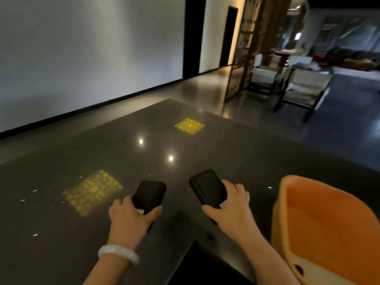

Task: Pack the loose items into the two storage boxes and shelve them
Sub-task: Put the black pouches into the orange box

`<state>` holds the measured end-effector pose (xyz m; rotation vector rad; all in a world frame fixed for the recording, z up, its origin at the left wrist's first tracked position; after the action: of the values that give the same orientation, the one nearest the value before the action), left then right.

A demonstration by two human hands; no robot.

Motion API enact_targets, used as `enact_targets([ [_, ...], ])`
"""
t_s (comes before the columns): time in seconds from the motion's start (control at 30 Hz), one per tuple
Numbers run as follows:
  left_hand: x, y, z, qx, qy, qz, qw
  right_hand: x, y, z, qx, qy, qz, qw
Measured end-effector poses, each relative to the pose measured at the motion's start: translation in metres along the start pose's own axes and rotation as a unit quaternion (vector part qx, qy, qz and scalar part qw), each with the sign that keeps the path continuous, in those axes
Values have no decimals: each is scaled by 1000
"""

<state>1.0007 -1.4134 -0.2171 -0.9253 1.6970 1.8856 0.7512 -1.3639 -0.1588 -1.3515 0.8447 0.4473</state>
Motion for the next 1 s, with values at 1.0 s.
enact_targets([
  [1.0, 138, 207, 141, 204, -148, -32, 967, -133, 223, -17, 27, -262, 163, 951],
])
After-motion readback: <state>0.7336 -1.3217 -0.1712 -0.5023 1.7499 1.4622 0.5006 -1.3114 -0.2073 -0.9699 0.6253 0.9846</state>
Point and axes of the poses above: each hand's wrist, its own z-axis away from the middle knuckle, its own x-axis out of the palm, y = z × x, the point moved 2 cm from there along -z, towards the middle knuckle, and after that the axes turned 1 degree about -x, right-handed, at the moved point
